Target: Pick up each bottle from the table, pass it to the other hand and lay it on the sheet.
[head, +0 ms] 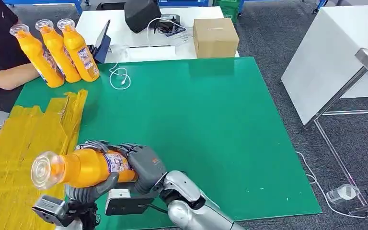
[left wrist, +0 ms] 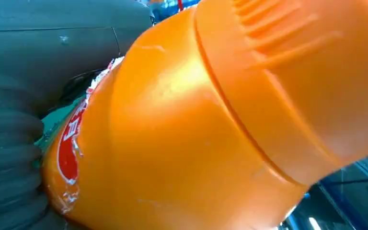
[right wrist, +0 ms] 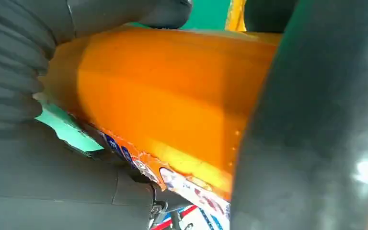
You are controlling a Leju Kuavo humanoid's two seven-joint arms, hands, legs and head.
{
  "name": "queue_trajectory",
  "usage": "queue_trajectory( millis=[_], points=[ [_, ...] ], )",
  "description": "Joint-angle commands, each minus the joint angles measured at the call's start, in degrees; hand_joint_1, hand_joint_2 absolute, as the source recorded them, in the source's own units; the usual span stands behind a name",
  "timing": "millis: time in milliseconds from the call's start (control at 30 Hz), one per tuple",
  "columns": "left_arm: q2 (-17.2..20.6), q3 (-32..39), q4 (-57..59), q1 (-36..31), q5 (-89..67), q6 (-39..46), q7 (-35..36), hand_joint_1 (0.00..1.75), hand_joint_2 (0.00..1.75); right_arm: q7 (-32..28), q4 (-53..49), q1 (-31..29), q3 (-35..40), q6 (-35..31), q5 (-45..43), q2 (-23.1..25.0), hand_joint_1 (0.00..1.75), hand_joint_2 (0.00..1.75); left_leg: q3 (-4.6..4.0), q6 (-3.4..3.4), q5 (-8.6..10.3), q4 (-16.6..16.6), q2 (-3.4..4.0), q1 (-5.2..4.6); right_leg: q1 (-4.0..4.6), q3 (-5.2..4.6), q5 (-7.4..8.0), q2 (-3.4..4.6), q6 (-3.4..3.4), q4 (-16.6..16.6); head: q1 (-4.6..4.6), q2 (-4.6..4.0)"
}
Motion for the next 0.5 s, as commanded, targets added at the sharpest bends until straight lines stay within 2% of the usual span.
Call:
queue_trajectory(
  millis=[33,100,133,167,200,233,267,400,500],
  points=[
    [5.4,4.6,1.4,-1.1,-20.7,16.6,0.2,1.75,1.75,-2.4,-8.6,9.0,-8.4,1.6,-5.0,-8.9,0.0,1.75,0.19,-0.08,0.09,-0.2,-0.35,0.17,0.18,0.39,0.01,-0.37,-0.18,-0.3,0.02,0.0],
    [6.0,6.6,2.3,0.4,-34.1,25.7,1.6,1.75,1.75,-4.5,-14.8,12.1,-11.1,1.7,-6.3,-12.0,0.0,1.75,0.2,-0.03,0.09,-0.2,-0.36,0.11,0.1,0.38,0.0,-0.37,-0.13,-0.3,0.0,0.0],
    [6.6,6.8,3.0,0.9,-37.6,29.2,1.8,1.75,1.75,-5.4,-16.6,12.3,-11.6,4.0,-8.9,-13.4,0.0,1.75,0.15,-0.01,0.06,-0.1,-0.22,0.09,0.08,0.28,0.01,-0.23,-0.09,-0.2,0.0,0.0],
    [7.7,6.4,4.5,0.9,-40.8,30.6,2.4,1.75,1.75,-6.8,-17.4,11.8,-11.8,8.4,-14.1,-14.5,0.0,1.75,0.09,0.0,0.05,-0.1,-0.25,0.05,0.04,0.24,-0.02,-0.26,-0.07,-0.2,0.04,0.0],
    [9.3,5.8,7.6,0.2,-45.0,32.6,3.4,1.75,1.75,-8.5,-16.8,10.2,-11.8,16.1,-23.6,-16.2,0.0,1.75,0.04,0.0,0.03,-0.1,-0.14,-0.01,-0.02,0.14,-0.03,-0.14,-0.06,0.0,0.02,0.0],
    [10.2,5.3,9.7,-0.5,-45.6,34.1,3.7,1.75,1.75,-9.2,-15.9,9.2,-11.8,18.0,-26.5,-16.7,0.0,1.75,0.09,0.0,0.04,-0.1,-0.13,0.0,0.0,0.22,0.0,-0.13,-0.07,-0.1,0.0,0.0],
    [10.8,6.5,12.3,-1.7,-53.7,34.6,5.7,1.75,1.75,-10.4,-14.0,6.8,-11.2,23.0,-33.7,-17.8,0.0,1.75,0.1,-0.01,0.05,-0.1,-0.12,0.04,0.05,0.26,0.03,-0.13,-0.11,-0.2,0.02,0.0],
    [9.9,9.7,16.0,-2.9,-59.8,34.6,5.6,1.75,1.75,-11.0,-12.5,3.7,-10.3,22.2,-35.7,-18.1,0.0,1.75,0.02,-0.01,0.06,-0.1,-0.04,-0.04,-0.01,0.1,0.03,-0.04,-0.05,0.0,0.02,0.0],
    [11.6,8.1,19.3,-3.2,-64.7,34.6,9.4,1.75,1.75,-10.8,-13.2,3.3,-9.6,20.8,-34.6,-18.0,0.0,1.75,0.04,-0.02,0.05,-0.1,0.0,-0.05,-0.01,0.1,0.04,0.0,-0.06,0.0,0.0,0.0]
  ],
)
